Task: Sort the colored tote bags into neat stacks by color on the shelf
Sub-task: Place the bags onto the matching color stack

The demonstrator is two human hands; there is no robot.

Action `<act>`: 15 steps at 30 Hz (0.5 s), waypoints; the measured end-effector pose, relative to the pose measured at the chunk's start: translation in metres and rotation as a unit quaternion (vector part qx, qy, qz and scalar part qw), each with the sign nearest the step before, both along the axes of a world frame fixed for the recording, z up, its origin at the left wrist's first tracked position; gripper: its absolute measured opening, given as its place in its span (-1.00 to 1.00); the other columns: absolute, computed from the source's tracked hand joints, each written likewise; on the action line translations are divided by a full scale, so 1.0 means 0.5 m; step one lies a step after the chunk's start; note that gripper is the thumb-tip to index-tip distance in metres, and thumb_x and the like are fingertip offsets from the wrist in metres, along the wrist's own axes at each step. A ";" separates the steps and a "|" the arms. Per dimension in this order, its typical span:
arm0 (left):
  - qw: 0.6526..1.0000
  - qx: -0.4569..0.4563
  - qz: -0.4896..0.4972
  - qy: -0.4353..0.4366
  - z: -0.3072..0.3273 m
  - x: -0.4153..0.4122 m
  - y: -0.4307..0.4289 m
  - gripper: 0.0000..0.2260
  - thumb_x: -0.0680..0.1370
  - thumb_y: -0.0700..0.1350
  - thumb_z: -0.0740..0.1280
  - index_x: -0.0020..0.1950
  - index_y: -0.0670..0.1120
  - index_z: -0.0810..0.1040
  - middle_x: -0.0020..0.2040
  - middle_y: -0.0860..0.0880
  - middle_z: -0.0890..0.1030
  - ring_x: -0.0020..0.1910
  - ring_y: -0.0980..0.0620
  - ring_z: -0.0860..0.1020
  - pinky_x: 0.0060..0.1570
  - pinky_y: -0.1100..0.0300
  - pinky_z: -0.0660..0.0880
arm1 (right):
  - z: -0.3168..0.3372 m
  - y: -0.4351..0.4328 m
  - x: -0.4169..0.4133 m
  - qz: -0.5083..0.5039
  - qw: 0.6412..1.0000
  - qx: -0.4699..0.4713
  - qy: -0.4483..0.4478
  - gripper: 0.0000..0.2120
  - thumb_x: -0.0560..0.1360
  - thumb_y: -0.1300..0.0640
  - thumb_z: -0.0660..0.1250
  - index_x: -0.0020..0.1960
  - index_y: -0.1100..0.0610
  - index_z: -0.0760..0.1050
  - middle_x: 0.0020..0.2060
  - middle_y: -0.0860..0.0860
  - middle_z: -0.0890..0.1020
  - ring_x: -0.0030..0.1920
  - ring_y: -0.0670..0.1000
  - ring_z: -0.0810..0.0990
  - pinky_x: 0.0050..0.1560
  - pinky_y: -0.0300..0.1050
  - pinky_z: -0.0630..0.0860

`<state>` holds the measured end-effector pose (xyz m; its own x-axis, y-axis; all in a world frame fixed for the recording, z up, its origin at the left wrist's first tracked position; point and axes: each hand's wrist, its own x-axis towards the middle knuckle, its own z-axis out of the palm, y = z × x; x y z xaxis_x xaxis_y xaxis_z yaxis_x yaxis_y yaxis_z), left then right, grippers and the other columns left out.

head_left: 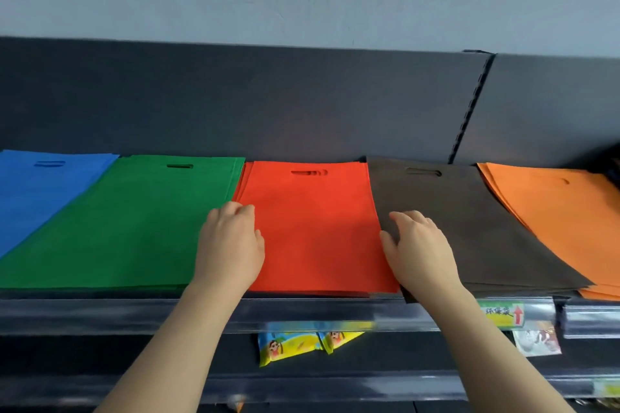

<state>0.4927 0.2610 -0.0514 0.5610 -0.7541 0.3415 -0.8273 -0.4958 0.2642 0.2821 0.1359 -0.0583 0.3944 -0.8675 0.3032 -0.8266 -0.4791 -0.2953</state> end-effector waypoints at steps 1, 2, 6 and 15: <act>1.000 -0.017 -0.018 -0.005 0.006 -0.014 -0.007 -0.70 0.55 -0.13 0.26 0.26 -0.17 0.50 0.19 -0.10 0.53 0.13 -0.13 0.46 0.14 0.01 0.41 | 0.003 -0.002 -0.012 -0.003 1.000 -0.001 -0.008 -0.65 0.56 0.05 0.21 0.29 0.17 0.45 0.21 0.08 0.53 0.18 0.13 0.47 0.13 -0.03 0.40; 0.999 -0.029 -0.035 -0.006 0.012 -0.029 -0.014 -0.69 0.55 -0.12 0.25 0.28 -0.15 0.50 0.19 -0.09 0.54 0.13 -0.12 0.47 0.15 0.02 0.42 | 0.005 -0.005 -0.024 -0.009 1.000 -0.003 -0.014 -0.62 0.56 0.05 0.22 0.33 0.16 0.42 0.26 0.06 0.51 0.23 0.11 0.46 0.17 -0.04 0.39; 0.994 -0.057 -0.093 -0.004 0.026 -0.101 -0.053 -0.66 0.57 -0.08 0.23 0.33 -0.10 0.48 0.20 -0.04 0.55 0.15 -0.07 0.47 0.19 0.08 0.37 | 0.015 -0.017 -0.087 -0.038 0.999 -0.013 -0.036 -0.60 0.56 0.05 0.22 0.36 0.14 0.40 0.31 0.02 0.49 0.29 0.06 0.44 0.21 -0.09 0.39; 0.982 -0.070 -0.173 0.007 0.021 -0.297 -0.175 -0.70 0.57 -0.08 0.23 0.29 -0.06 0.51 0.18 -0.01 0.56 0.13 -0.06 0.46 0.16 0.11 0.36 | 0.027 -0.077 -0.291 -0.084 0.995 -0.035 -0.043 -0.60 0.55 0.06 0.23 0.36 0.15 0.40 0.28 0.04 0.51 0.24 0.08 0.49 0.16 -0.08 0.42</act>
